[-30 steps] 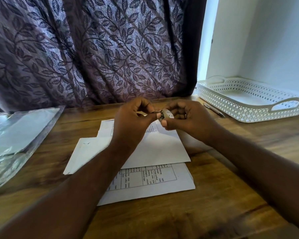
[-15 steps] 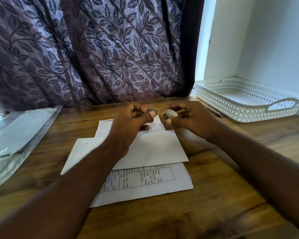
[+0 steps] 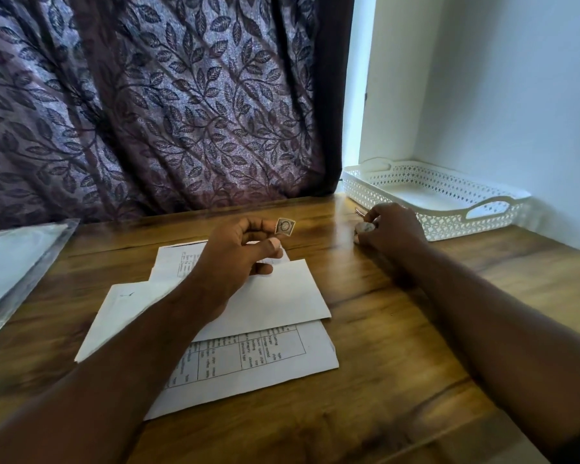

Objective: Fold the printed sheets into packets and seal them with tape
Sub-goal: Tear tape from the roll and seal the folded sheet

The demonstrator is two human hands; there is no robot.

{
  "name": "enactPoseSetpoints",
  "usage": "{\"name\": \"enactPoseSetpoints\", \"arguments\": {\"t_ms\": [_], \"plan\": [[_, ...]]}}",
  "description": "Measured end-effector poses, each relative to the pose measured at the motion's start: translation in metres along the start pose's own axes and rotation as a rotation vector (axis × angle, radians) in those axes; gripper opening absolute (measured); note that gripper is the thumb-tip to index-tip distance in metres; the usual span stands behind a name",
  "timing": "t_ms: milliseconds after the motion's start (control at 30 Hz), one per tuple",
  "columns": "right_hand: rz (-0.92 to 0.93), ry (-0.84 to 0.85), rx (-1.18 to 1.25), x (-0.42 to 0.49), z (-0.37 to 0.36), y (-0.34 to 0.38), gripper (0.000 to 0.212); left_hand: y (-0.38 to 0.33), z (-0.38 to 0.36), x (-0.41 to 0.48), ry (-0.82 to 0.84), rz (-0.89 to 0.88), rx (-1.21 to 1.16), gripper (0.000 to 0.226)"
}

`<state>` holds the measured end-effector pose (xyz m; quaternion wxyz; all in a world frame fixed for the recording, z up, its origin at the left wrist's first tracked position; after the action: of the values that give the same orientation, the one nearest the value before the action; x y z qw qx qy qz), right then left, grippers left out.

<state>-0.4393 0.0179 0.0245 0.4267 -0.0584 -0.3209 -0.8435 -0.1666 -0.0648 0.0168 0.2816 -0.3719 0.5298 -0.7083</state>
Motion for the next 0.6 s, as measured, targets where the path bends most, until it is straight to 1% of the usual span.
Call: {"name": "enactPoseSetpoints", "arguments": {"t_ms": [167, 233, 267, 300, 333, 367, 400, 433, 500, 600], "plan": [[-0.015, 0.042, -0.031, 0.001, -0.004, -0.003, 0.052, 0.000, -0.002, -0.001, 0.003, 0.006, -0.016, 0.019], [0.011, -0.009, -0.070, -0.004, 0.004, 0.007, 0.055, 0.001, -0.002, -0.001, -0.006, 0.021, -0.034, 0.017], [0.034, -0.056, -0.055, -0.008, 0.010, 0.014, 0.051, 0.001, -0.002, -0.001, -0.008, 0.029, -0.052, 0.016], [0.064, -0.091, 0.018, -0.014, 0.016, 0.025, 0.044, 0.000, -0.003, -0.002, -0.009, 0.039, -0.075, 0.015], [0.102, -0.093, 0.151, -0.021, 0.019, 0.037, 0.034, 0.000, -0.004, -0.002, -0.012, 0.050, -0.101, 0.014], [0.143, -0.059, 0.311, -0.030, 0.020, 0.052, 0.028, -0.001, -0.004, -0.002, -0.017, 0.062, -0.127, 0.014], [0.184, -0.004, 0.442, -0.040, 0.019, 0.069, 0.027, -0.001, -0.004, -0.002, -0.024, 0.070, -0.148, 0.014], [0.228, 0.049, 0.517, -0.050, 0.018, 0.086, 0.027, -0.002, -0.004, -0.003, -0.030, 0.074, -0.160, 0.015], [0.292, 0.108, 0.584, -0.064, 0.015, 0.109, 0.023, -0.002, -0.003, -0.003, -0.034, 0.078, -0.166, 0.018], [0.316, 0.151, 0.622, -0.069, 0.010, 0.115, 0.017, -0.003, -0.004, -0.005, -0.021, 0.074, -0.161, 0.020]]}}
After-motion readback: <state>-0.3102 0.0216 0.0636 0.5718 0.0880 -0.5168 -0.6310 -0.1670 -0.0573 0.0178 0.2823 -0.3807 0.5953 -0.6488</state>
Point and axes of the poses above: each hand's wrist, its own x-axis towards the middle knuckle, its own z-axis out of the back of the hand, y = z × x, the point moved 8 cm from there along x, towards the middle knuckle
